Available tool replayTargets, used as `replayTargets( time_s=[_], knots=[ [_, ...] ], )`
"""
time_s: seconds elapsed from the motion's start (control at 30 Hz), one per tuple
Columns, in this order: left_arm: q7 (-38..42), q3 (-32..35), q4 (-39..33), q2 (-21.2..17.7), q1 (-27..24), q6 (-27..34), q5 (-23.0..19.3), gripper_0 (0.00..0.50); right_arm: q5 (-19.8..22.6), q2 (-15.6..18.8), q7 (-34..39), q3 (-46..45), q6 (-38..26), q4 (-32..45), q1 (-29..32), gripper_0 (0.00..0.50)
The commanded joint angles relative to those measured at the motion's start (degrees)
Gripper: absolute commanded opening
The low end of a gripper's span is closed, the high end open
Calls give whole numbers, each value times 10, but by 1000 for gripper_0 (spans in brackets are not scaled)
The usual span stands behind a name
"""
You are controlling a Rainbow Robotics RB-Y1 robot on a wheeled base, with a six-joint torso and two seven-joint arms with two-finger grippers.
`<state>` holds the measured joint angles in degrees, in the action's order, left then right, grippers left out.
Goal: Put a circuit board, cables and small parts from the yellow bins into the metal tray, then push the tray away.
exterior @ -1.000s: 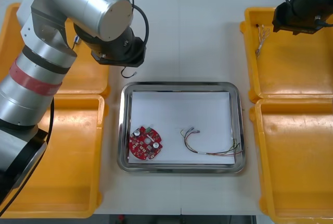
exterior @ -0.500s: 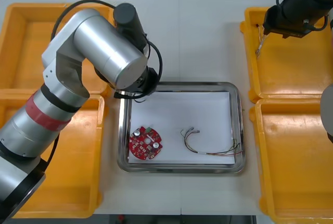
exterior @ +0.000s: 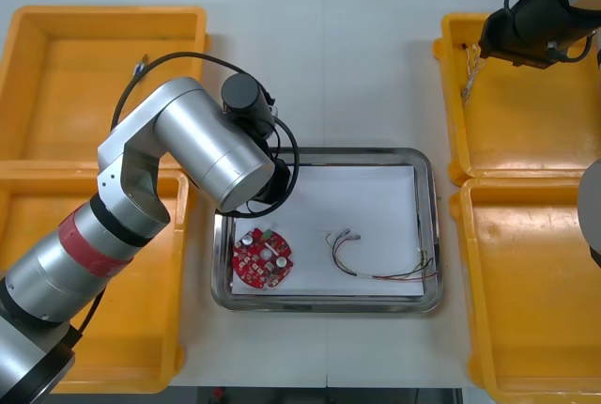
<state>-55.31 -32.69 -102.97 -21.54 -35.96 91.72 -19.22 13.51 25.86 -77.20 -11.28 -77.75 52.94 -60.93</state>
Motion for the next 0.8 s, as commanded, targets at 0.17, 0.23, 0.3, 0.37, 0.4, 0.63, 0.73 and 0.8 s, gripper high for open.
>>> replayTargets(
  time_s=[0.17,0.23,0.3,0.37,0.4,0.63,0.73,0.8],
  knots=[
    [62,-17,-25,8,5,-8,7,184,-12,-8,37,-11,45,-25,-2,500],
    [65,-19,-29,4,5,-7,6,352,-14,-8,39,-11,56,-34,-2,500],
    [67,-19,-31,4,5,-8,4,500,-15,-8,41,-11,58,-35,-2,500],
    [69,-20,-34,1,5,-7,2,500,-13,-8,44,-11,58,-35,-2,500],
    [71,-20,-35,0,5,-7,2,500,-12,-10,47,-11,59,-35,-2,500],
    [76,-19,-43,-5,5,-7,-4,500,-13,-18,60,-11,91,-57,-6,500],
    [77,-19,-50,-10,5,-6,-5,500,-15,-20,63,-11,109,-75,-11,500],
    [77,-19,-55,-15,4,-4,-6,500,-16,-21,64,-10,111,-80,-12,500]
  ],
)
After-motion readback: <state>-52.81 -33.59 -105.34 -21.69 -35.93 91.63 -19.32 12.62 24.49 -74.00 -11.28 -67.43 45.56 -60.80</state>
